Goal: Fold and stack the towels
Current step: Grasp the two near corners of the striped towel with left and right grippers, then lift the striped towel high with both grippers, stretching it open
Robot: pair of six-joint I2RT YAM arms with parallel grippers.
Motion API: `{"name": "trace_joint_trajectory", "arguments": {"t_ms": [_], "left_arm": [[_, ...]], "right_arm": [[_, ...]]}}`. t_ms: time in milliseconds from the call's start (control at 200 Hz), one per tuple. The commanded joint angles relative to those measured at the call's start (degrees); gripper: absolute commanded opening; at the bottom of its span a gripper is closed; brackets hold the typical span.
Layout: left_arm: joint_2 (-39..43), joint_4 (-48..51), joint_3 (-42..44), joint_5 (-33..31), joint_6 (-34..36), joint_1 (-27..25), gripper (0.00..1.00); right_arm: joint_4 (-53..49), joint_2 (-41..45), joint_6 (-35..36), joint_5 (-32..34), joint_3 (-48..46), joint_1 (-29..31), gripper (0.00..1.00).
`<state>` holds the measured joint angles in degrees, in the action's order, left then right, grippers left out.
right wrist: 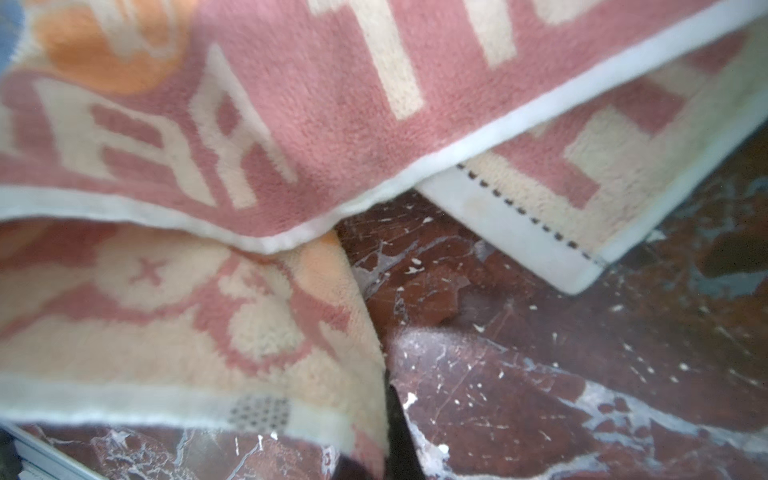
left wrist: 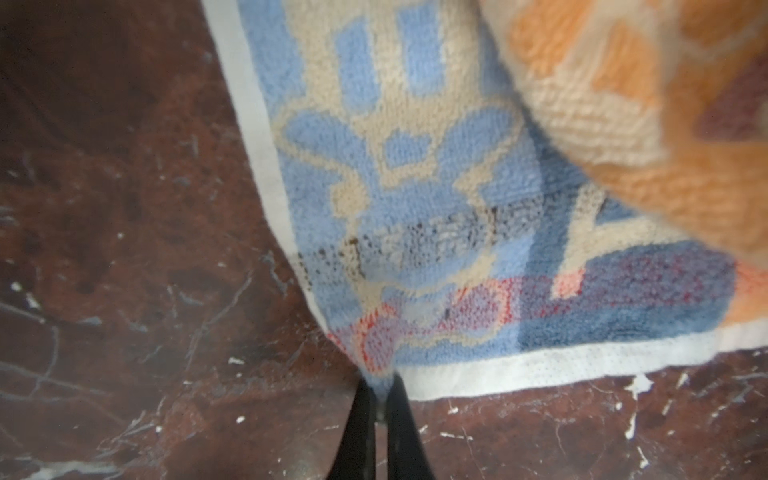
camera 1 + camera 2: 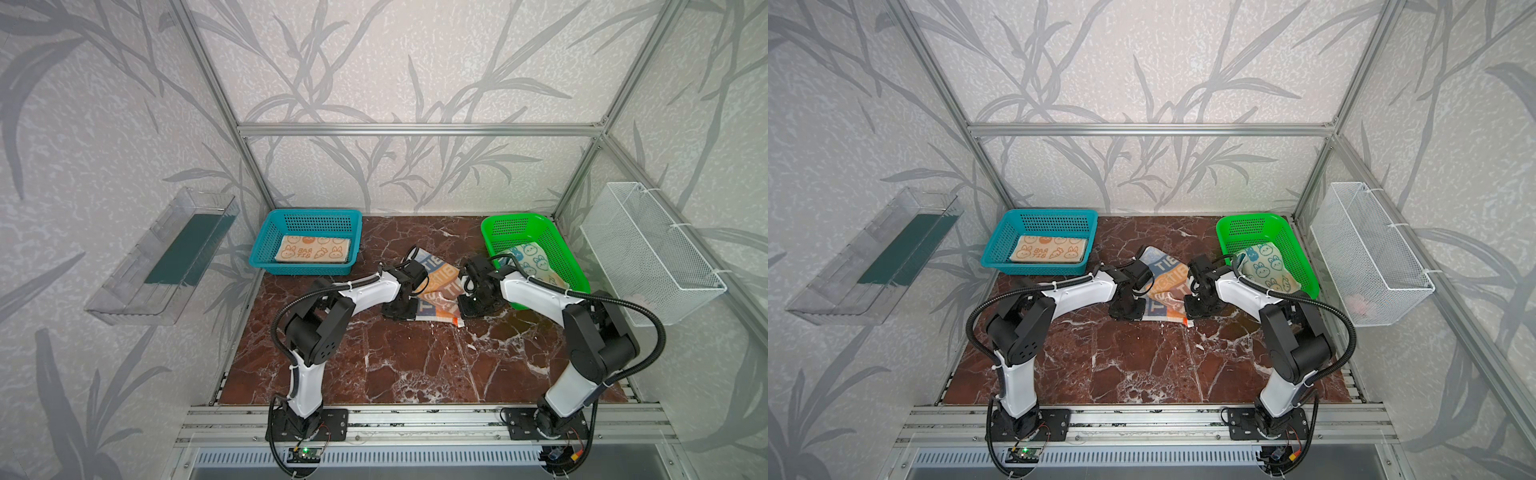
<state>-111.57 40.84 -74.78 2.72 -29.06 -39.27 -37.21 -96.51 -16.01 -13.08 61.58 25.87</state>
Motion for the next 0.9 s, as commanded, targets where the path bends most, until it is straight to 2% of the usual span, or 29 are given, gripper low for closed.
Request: {"name": "trace_joint_trajectory", "arguments": {"t_ms": [0,170,300,380,560,675,800,895], "left_arm": [[0.2,2.3,0.3,-2.4,0.5,0.9,0.0],[7.5,9.8,-8.1,-2.3,2.9,4.7,0.0],[12.2,14.6,-18.3,-0.5,3.6,9.6,0.0],[13.7,15.6,-25.5,1.2,4.9,12.5,0.0],[8.6,24.3,-49.7,1.7,6.6,16.7,0.0],[4.8,28.5,-62.1,1.9,6.9,18.1,0.0],[3.7,29.6,-70.4,1.5,6.6,18.5,0.0],[5.6,29.0,-71.5,1.7,6.1,18.6,0.0]], "right_arm": [[-3.6,3.7,0.2,-1.9,3.6,-0.2,0.0],[-8.4,6.5,0.5,-3.8,11.6,-0.2,0.0],[-10.2,8.1,-0.1,-5.7,18.8,-0.7,0.0],[-8.1,8.9,-1.7,-6.6,22.3,-1.3,0.0],[-8.2,6.7,-4.0,-8.0,36.1,-3.5,0.0],[-8.5,4.9,-5.7,-9.0,43.9,-5.2,0.0],[-10.2,3.0,-5.7,-10.5,51.8,-6.0,0.0],[-12.0,2.8,-4.9,-11.9,55.7,-6.1,0.0]]}}
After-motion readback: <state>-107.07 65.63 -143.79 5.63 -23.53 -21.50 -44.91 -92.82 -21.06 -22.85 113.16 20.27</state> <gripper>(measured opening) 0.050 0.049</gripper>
